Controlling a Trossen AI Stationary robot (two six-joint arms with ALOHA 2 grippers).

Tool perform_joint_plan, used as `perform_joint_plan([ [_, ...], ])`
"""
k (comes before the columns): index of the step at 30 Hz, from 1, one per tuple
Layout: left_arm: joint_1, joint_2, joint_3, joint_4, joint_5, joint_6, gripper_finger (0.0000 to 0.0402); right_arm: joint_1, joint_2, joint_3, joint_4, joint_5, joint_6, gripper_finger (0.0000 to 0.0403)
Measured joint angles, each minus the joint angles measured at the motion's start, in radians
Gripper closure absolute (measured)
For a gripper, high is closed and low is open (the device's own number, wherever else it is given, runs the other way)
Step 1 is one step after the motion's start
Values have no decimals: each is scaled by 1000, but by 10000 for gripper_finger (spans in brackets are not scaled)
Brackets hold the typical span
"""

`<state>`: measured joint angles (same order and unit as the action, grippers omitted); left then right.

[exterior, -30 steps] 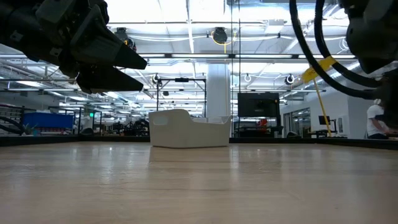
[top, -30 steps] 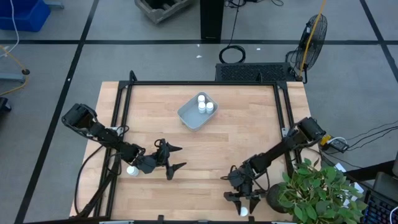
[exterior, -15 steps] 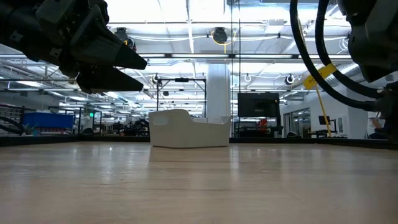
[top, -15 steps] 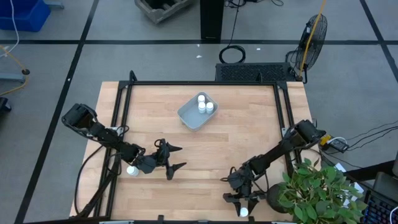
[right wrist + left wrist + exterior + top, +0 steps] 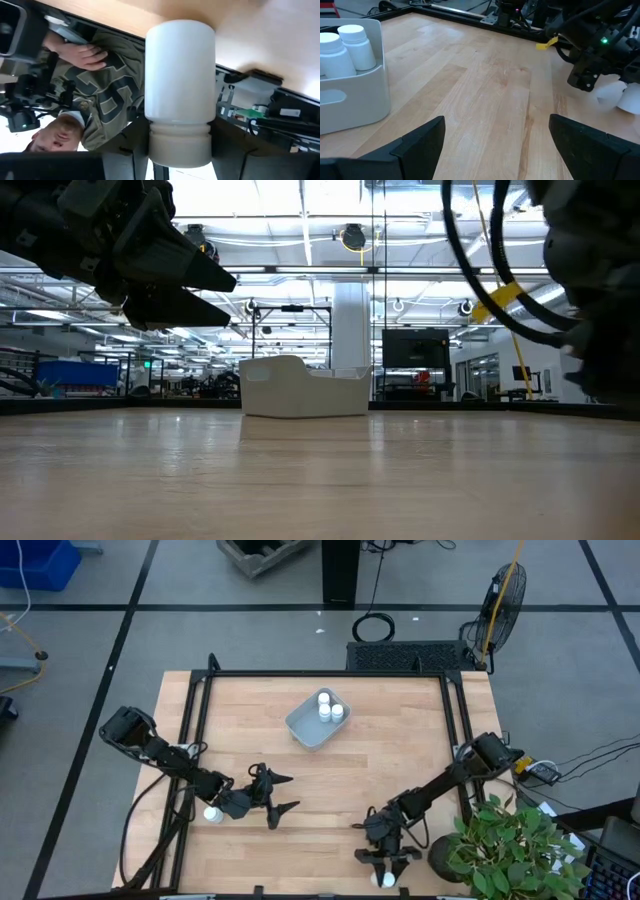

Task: Pick and place pill bottles into a basket
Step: Put the right white medicine bottle into the gray bin

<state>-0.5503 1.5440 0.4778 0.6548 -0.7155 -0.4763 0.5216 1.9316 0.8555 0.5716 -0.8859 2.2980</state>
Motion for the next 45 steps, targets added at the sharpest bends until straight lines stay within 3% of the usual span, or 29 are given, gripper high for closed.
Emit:
perform_joint_plan([
  [6, 0, 0, 0, 0, 0, 0, 39, -53, -1, 1, -5, 49, -122, 254],
  [15, 0, 0, 0, 0, 0, 0, 39, -135, -3, 2, -65, 172, -471, 254],
  [24, 0, 1, 0, -8, 9, 110, 39, -190, -8, 1, -75, 203, -723, 254],
  [29, 0, 1, 0, -7, 9, 100, 39, -219, -10, 0, -40, 207, -858, 254],
  [45, 11, 1, 0, 2, -10, 57, 39, -363, -11, -1, -5, 182, -952, 254],
])
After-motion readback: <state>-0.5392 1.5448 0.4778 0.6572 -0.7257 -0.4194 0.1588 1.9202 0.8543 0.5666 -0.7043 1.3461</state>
